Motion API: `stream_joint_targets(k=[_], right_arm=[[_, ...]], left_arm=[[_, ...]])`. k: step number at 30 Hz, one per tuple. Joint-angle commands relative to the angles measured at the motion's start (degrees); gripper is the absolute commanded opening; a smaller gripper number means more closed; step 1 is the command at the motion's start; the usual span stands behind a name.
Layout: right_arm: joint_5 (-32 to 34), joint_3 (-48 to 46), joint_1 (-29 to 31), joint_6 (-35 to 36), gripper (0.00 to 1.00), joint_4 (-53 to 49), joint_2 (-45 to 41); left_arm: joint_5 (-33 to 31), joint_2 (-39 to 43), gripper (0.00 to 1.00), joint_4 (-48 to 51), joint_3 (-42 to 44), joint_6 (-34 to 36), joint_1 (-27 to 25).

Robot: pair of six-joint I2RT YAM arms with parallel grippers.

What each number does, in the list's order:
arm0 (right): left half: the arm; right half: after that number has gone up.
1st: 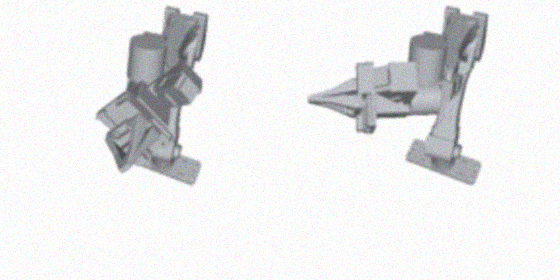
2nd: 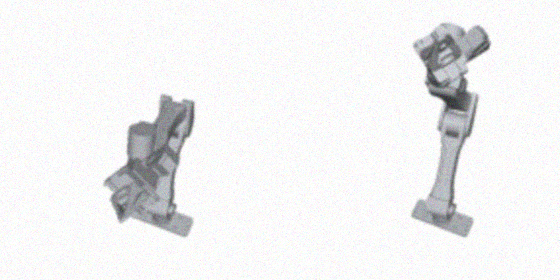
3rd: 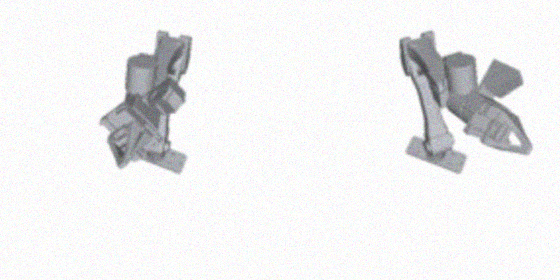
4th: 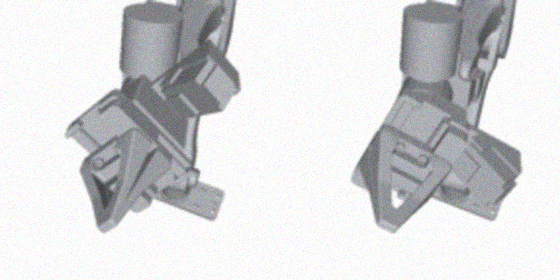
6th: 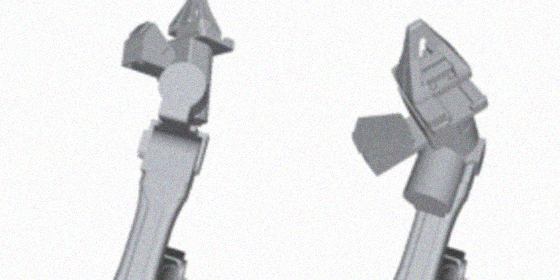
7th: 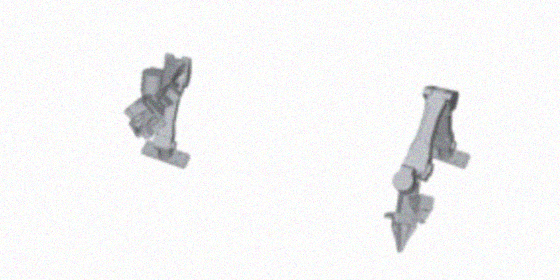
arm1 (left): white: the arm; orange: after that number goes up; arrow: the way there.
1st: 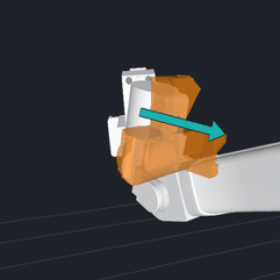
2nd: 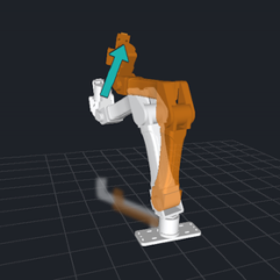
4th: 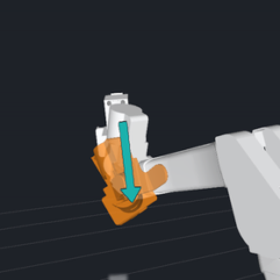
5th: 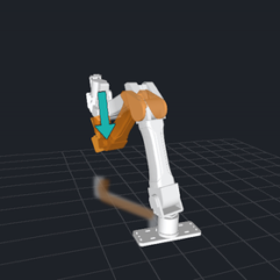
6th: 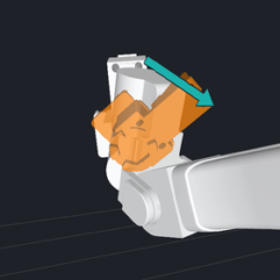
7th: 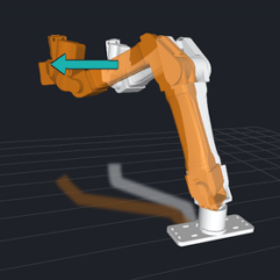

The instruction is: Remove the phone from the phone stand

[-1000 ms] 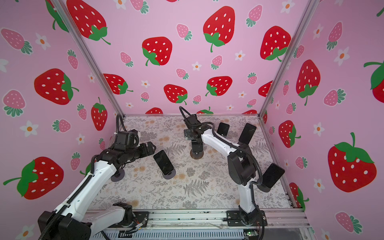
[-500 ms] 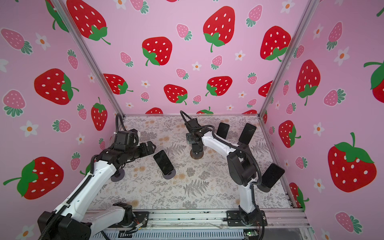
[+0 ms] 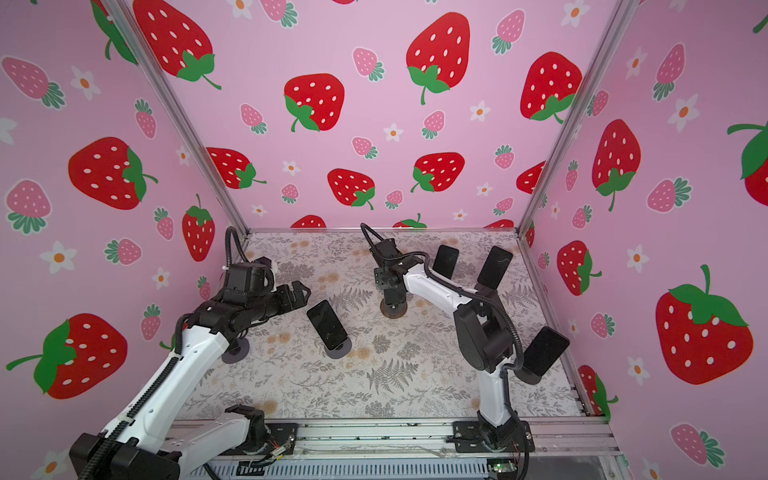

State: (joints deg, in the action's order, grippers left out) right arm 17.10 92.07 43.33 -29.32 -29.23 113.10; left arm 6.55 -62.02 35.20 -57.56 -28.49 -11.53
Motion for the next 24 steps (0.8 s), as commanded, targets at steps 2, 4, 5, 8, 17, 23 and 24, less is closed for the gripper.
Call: stream_joint_targets(k=[2, 4, 5, 8, 17, 23, 24], right_arm=[[0.12, 0.91, -0.35, 0.31, 0.68, -1.44, -4.02], [0.2, 1.6, -0.36, 0.74, 0.68, -1.94, -4.55], [0.38, 1.7, -0.37, 0.84, 0.68, -1.98, -4.9], [0.64, 2.18, -0.39, 1.11, 0.68, -2.13, -6.21], [-0.8, 3.73, -0.4, 2.19, 0.68, -4.2, -9.06], [-2.27, 1.92, -0.28, 5.13, 0.68, -5.42, -12.44], [-2.74, 1.22, -0.21, 5.69, 0.68, -5.44, -13.08]], left_arm=[[0.95, -0.45, 0.99, -0.55, -2.13, -0.68, -0.05], [2.69, -0.81, 0.99, -1.02, -2.35, -0.17, 0.02], [2.83, -1.02, 0.99, -0.79, -2.74, -0.24, 0.01], [2.83, -1.36, 0.99, 0.06, -3.77, -0.26, 0.02], [1.65, -0.79, 0.99, 0.01, -5.47, -0.24, -0.04], [-0.66, -0.22, 0.99, -1.16, -6.23, -0.08, -0.03], [-0.98, -0.42, 0.99, -1.69, -6.25, -0.04, -0.02]])
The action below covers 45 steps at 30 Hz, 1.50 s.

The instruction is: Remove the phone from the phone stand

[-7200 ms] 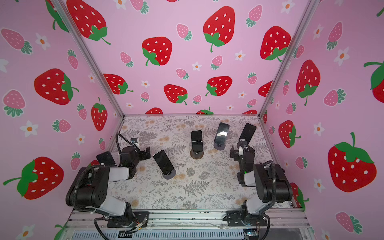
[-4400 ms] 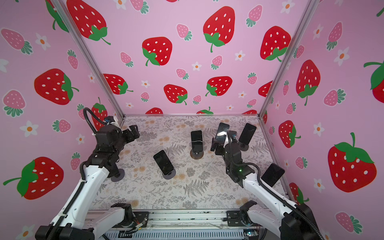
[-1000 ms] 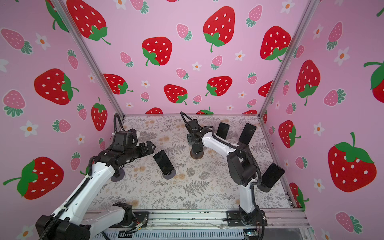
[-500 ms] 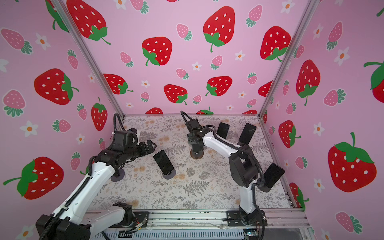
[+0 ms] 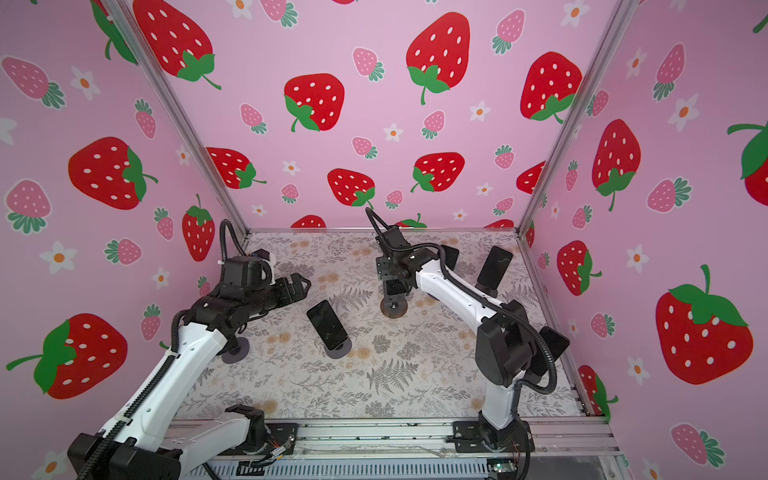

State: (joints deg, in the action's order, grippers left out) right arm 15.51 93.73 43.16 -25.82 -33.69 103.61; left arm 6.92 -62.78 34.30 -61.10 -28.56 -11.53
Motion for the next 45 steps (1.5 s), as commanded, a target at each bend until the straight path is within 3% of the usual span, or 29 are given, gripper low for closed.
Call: stream_joint_targets(k=[1, 16, 29, 38, 45], right_arm=[[-1.47, -1.08, 0.11, 2.55, 0.68, -0.87, -4.23], [-7.51, -12.02, 4.86, 5.09, 0.67, -0.69, -11.73], [-14.33, -21.83, 16.47, 0.69, 0.66, -0.5, -7.07], [-17.61, -29.91, 19.0, 0.31, 0.67, -2.11, -7.72], [-15.95, -33.57, 22.75, 2.58, 0.68, -2.03, -9.59]], left_arm=[[-1.62, -0.03, 0.99, -1.2, -2.77, 0.23, 0.02], [-1.65, -4.58, 0.99, -3.71, -6.07, -0.95, -0.04], [-2.11, -7.31, 0.99, -4.02, -6.79, -0.7, 0.19], [-6.3, -9.17, 0.99, -6.42, -4.63, -5.93, 4.53], [-7.62, -8.41, 0.99, -8.05, -3.24, -7.73, 5.9]])
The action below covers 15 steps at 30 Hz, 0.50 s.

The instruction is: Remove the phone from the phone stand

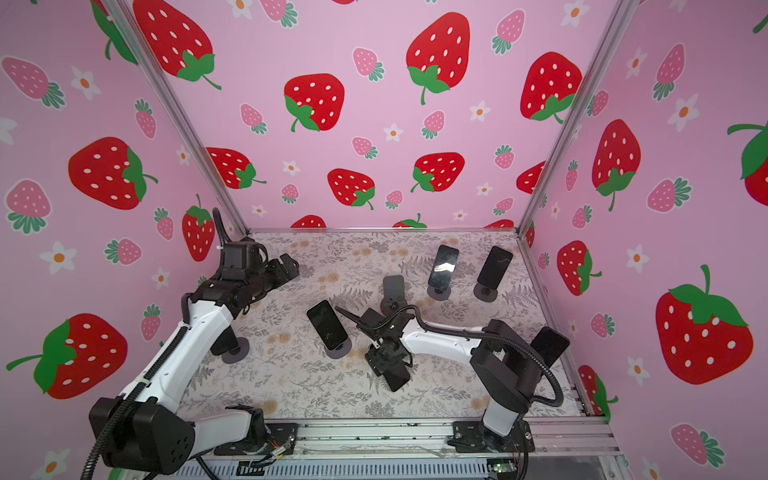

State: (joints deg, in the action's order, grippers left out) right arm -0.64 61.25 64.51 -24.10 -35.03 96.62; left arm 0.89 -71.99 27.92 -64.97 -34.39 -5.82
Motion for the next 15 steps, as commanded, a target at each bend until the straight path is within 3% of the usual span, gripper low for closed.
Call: stream_joint_targets(k=[1, 7, 15], right_arm=[[0.29, -1.92, 1.41, 0.52, 0.68, -0.53, -2.58], [0.17, -6.87, 1.57, -2.36, 0.69, 0.58, -2.78], [6.95, -10.76, 1.16, -9.76, 0.7, -2.59, -8.79]], left_arm=[[-1.5, 0.88, 0.99, -1.42, 0.51, -2.02, 0.36], [-1.01, 1.5, 0.99, -1.79, 0.83, -1.34, 0.46], [-0.35, 2.04, 0.99, -4.68, 3.04, -2.31, 0.65]])
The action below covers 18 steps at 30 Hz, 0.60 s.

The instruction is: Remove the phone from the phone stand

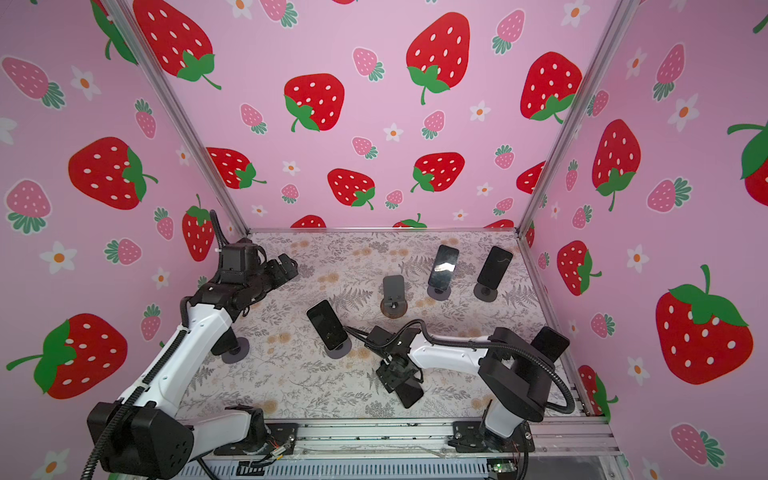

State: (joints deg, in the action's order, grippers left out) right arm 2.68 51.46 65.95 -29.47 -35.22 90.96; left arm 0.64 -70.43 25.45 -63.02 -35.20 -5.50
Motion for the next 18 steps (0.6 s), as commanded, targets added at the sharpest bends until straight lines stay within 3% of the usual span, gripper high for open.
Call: stream_joint_targets(k=[1, 9, 14, 18], right_arm=[[3.56, -1.71, -0.59, -5.53, 0.7, -2.24, -3.97], [-0.85, -6.57, -4.08, -10.38, 0.71, -0.6, -5.49], [2.64, -8.66, -6.74, -17.81, 0.71, -4.15, -5.94], [-2.16, -11.42, -10.01, -21.25, 0.71, -0.53, -7.62]], left_arm=[[0.5, 0.34, 0.99, -2.57, 1.24, -1.79, 0.28], [2.32, 0.23, 0.99, -3.34, 2.03, -2.54, 0.35], [1.93, 2.0, 0.99, -3.6, 3.25, -2.63, 0.4], [1.99, 2.85, 0.99, -4.39, 4.06, -3.12, 0.41]])
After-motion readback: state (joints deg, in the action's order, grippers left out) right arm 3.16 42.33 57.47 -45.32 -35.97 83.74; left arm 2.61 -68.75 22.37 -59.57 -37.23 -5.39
